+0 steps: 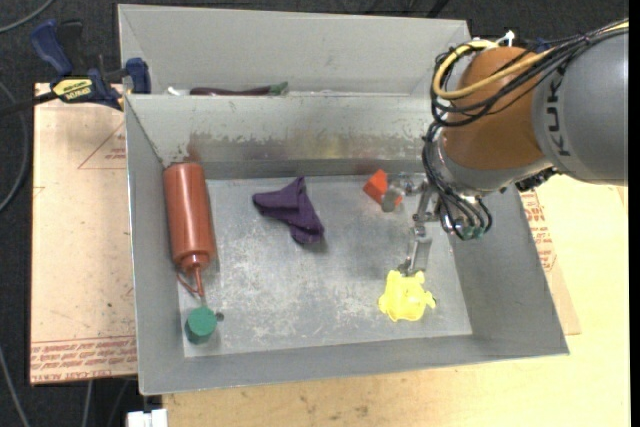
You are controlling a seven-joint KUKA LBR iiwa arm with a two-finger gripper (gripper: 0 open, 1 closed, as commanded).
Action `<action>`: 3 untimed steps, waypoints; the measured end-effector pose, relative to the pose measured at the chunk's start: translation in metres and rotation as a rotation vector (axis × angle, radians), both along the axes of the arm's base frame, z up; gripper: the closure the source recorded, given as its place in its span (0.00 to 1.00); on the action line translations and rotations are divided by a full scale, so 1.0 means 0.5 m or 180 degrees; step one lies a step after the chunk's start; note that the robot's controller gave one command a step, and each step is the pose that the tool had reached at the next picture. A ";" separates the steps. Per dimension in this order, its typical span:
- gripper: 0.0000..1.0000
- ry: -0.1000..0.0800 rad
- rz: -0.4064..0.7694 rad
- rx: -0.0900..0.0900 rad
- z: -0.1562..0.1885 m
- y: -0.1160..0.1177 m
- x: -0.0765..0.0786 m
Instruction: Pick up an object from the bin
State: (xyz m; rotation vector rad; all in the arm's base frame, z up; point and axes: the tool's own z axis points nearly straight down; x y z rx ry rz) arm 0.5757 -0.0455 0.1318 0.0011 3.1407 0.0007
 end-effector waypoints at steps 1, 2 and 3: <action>0.00 -0.0017 0.0259 -0.0011 -0.033 0.033 0.028; 0.00 0.0010 0.0602 0.0008 -0.087 0.095 0.039; 0.00 -0.0021 -0.0023 -0.0004 -0.108 0.179 0.085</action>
Offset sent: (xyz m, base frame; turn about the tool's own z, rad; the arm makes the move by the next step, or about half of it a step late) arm 0.0241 0.0668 -0.0535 0.0190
